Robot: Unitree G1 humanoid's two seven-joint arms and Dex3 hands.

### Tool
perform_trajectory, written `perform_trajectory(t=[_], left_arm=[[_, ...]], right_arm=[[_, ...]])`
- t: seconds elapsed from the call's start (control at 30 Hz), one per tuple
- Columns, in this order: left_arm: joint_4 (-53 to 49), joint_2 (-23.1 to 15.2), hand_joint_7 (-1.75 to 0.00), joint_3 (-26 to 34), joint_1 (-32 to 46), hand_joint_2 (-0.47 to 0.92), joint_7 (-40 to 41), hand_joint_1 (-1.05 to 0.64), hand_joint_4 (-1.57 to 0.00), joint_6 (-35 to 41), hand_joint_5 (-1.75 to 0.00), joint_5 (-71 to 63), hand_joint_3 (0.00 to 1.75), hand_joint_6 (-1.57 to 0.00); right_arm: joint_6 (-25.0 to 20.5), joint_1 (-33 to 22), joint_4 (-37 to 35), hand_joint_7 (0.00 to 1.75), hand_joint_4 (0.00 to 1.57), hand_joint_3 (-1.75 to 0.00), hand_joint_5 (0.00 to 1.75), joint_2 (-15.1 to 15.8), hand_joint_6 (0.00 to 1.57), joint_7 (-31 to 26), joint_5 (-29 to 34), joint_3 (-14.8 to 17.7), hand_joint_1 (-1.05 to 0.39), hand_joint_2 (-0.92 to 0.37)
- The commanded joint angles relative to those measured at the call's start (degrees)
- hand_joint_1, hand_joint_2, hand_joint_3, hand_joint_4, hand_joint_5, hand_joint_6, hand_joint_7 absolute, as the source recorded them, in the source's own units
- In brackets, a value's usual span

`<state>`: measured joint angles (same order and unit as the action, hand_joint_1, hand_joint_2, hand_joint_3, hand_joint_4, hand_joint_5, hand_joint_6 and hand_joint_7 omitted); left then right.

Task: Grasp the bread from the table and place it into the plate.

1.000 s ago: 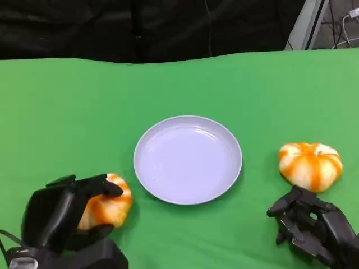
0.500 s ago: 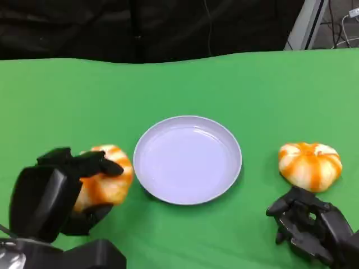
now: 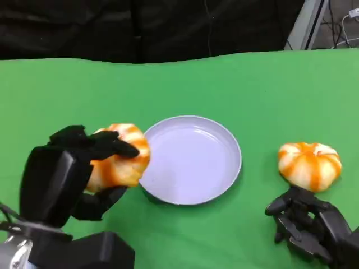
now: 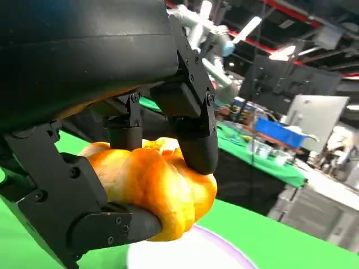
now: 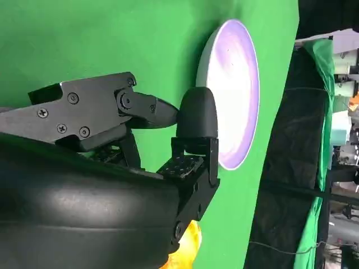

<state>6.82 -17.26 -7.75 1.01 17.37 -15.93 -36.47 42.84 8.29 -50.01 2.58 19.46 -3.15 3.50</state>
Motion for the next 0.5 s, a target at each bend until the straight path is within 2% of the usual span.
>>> perform_trajectory(t=[0.03, 0.1, 0.17, 0.27, 0.43, 0.5], left_arm=[[-3.9, 0.0, -0.75, -1.2, -2.7, 0.39, 0.5, -0.14, -1.1, -2.1, -1.23, -0.7, 1.19, -1.19], [-5.2, 0.5, -0.75, -1.8, -3.7, 0.39, 0.7, -0.14, -1.1, -2.3, -1.22, -1.3, 1.18, -1.19], [-7.2, 1.4, -0.79, -3.0, -5.3, 0.39, 1.0, -0.14, -1.02, -2.5, -1.36, -2.2, 1.16, -1.16], [-9.1, 2.1, -0.84, -4.0, -6.8, 0.4, 1.2, -0.15, -0.98, -2.7, -1.41, -2.8, 1.12, -1.13], [-12.0, 2.8, -0.87, -5.2, -8.9, 0.41, 1.7, -0.15, -0.97, -3.3, -1.43, -3.2, 1.11, -1.12], [-16.4, 4.0, -1.0, -7.0, -12.0, 0.42, 2.2, -0.11, -0.92, -4.2, -1.52, -3.5, 1.07, -1.06]], right_arm=[[0.9, 0.2, -0.3, 1.23, 0.58, -0.49, 1.73, 0.6, 0.65, -0.5, 0.0, 0.1, -0.25, -0.92], [0.8, 0.1, -0.3, 1.23, 0.58, -0.49, 1.73, 0.5, 0.65, -0.6, 0.0, 0.0, -0.25, -0.92], [0.9, 0.0, -0.2, 1.23, 0.58, -0.49, 1.73, 0.5, 0.65, -0.9, 0.2, -0.1, -0.25, -0.92], [1.1, -0.1, -0.1, 1.23, 0.57, -0.49, 1.73, 0.5, 0.65, -1.3, 0.5, -0.2, -0.26, -0.92], [1.0, -0.2, 0.1, 1.23, 0.57, -0.48, 1.73, 0.4, 0.65, -1.5, 0.7, -0.4, -0.26, -0.92], [0.7, -0.3, 0.5, 1.23, 0.57, -0.49, 1.73, 0.2, 0.64, -1.8, 0.9, -0.6, -0.26, -0.92]])
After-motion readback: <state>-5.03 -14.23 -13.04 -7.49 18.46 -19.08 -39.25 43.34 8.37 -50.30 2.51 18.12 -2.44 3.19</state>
